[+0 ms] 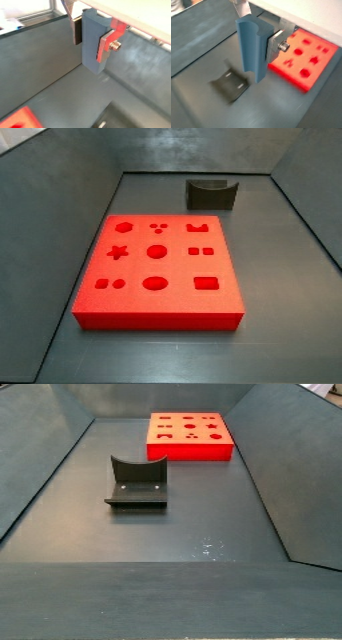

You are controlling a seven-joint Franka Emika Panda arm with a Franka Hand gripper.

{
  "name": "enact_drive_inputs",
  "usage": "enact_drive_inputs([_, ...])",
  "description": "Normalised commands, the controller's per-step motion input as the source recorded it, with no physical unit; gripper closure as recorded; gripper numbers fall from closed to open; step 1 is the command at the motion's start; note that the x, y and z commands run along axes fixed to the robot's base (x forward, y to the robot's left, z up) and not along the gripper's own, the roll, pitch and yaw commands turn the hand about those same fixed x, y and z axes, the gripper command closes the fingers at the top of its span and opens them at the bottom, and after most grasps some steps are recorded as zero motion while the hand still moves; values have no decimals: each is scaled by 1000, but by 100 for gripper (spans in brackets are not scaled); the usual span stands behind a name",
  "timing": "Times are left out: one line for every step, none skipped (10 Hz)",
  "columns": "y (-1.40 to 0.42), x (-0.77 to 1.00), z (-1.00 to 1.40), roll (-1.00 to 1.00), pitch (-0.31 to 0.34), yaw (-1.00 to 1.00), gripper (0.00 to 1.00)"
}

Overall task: Pick up the arch object. Move up. Rotate the arch object. Move to above the board. Insert the arch object.
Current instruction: Move to above the board.

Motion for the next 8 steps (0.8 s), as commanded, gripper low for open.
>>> enact_drive_inputs([-1000,144,116,-290,343,-32,100])
enact_drive_inputs([-1000,154,114,-188,276,-9,100])
enact_drive_inputs([-1000,158,112,-90,211,5,100])
enact_drive_inputs([-1000,162,117,-32,161,14,100])
enact_drive_inputs([-1000,178,120,-5,120,7,100])
enact_drive_inputs([-1000,184,122,3,115,15,100])
enact_drive_inputs([-1000,209,127,6,123,11,100])
enact_drive_inputs([-1000,229,129,11,128,14,100])
